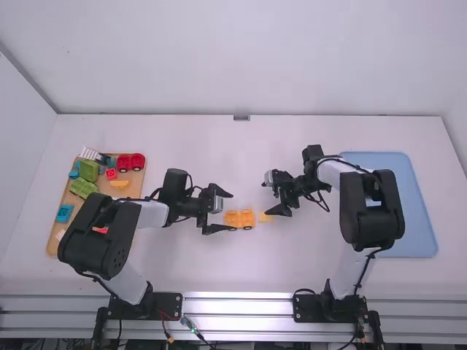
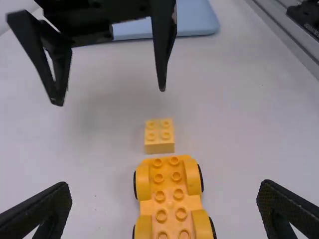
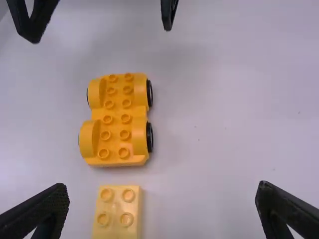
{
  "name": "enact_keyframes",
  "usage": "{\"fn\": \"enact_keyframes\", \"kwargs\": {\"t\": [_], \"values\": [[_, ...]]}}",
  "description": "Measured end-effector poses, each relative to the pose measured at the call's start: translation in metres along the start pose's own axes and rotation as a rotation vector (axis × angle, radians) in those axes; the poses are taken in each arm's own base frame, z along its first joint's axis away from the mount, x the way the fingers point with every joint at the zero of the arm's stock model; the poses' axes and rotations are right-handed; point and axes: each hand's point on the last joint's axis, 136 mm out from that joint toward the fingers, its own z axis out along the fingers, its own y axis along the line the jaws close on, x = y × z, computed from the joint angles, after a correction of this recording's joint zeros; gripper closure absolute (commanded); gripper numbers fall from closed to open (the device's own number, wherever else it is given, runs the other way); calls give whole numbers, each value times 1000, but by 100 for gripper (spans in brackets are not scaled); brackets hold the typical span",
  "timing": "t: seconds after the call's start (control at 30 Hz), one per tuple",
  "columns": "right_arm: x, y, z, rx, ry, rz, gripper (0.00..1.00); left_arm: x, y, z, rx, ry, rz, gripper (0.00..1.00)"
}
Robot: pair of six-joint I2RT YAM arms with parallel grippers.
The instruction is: Assemble lego blocks to make yellow taxi
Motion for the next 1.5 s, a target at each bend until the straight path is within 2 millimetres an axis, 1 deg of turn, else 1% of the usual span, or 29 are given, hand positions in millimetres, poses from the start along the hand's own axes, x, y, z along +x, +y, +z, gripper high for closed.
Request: {"fn": "enact_keyframes", "kwargs": {"t": [0.17,0.23,0.33,0.4,0.47,0.5,0.53,0.6,0.7,0.77,0.8,0.83,0.9,1.03,1.17,1.23,1.27,1.3,1.33,1.37,1.5], "values": [[16,5,11,33,1,26,1,16,-1,6,6,8,-21,1],[23,12,16,41,-10,44,0,30,-7,12,28,21,-66,1],[26,17,20,46,-26,44,7,38,-8,14,38,30,-113,1],[28,18,22,60,-33,34,10,38,-5,15,37,29,-127,1],[32,18,25,80,-37,12,22,35,2,16,29,24,-132,1],[33,18,26,92,-38,2,26,33,6,16,25,21,-132,1],[34,18,27,97,-39,5,26,33,6,17,24,20,-132,1],[37,18,29,117,-43,6,31,32,8,17,23,19,-138,1],[39,20,30,123,-45,21,34,32,7,17,24,19,-145,1],[42,24,31,118,-41,41,45,32,7,17,24,19,-147,1],[42,25,32,116,-40,44,47,32,7,17,24,19,-149,1],[43,27,32,112,-37,53,55,31,7,17,25,19,-152,1],[45,28,32,112,-29,61,62,31,7,18,27,19,-153,1],[47,27,32,116,-15,70,65,31,6,18,30,19,-154,1],[49,27,32,120,-7,70,63,32,5,18,33,21,-162,1],[51,30,33,117,-3,76,68,32,4,18,35,23,-167,1],[51,30,33,116,-7,77,73,32,4,19,36,23,-167,1],[50,30,33,115,-8,77,75,32,3,19,38,24,-167,1],[50,31,33,114,-9,78,81,32,2,20,42,26,-167,1],[50,31,33,112,-11,81,83,33,0,22,47,33,-166,1],[50,32,34,107,-14,87,84,35,-5,29,56,67,-145,1]]}}
